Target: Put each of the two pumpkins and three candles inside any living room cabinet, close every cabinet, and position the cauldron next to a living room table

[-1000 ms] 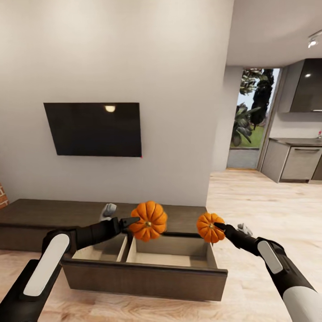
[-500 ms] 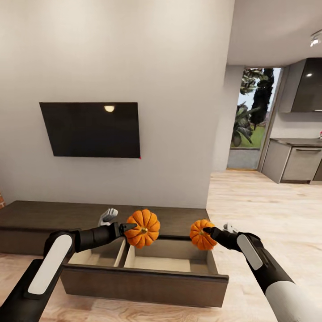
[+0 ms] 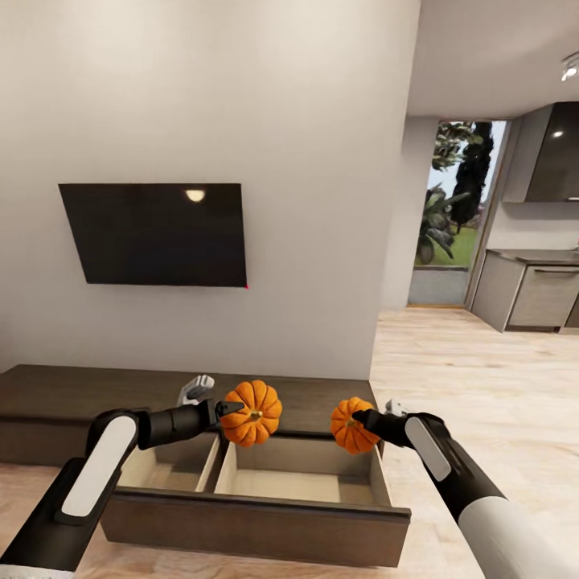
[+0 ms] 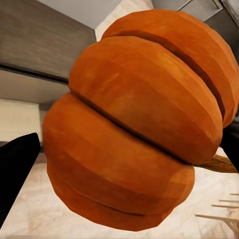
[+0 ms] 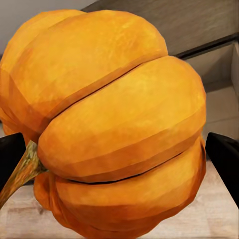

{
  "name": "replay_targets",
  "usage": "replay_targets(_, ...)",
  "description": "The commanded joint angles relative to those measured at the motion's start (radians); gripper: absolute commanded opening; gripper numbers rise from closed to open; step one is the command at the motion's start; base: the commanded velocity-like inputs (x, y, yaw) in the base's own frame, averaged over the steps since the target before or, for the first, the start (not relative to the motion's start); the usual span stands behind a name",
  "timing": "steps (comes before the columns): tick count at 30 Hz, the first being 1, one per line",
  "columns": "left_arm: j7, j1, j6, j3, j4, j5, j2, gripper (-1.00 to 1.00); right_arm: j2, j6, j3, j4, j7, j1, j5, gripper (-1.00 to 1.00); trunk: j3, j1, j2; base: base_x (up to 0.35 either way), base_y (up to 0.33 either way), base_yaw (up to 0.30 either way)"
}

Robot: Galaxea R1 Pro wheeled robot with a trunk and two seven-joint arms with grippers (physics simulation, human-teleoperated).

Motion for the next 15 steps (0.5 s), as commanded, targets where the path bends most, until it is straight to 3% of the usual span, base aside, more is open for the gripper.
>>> replay_targets(1,0.006,-0.002,0.002,-0.001,0.001,0.007,0.001,-1.0,0.0,0.001,0.004,-0.002,-0.011,-0.001,-0.011,-1.0,-0.001,0.0,-0.001,0.004,-0.007,0.0)
replay_targets(15,0.001,-0.008,0.002,-0.014,0.019,0.015,0.001,-1.0,0.004,0.001,0.008,0.004,-0.018,-0.004,-0.011,-1.0,-0.001,0.0,-0.001,-0.06,-0.001,0.0)
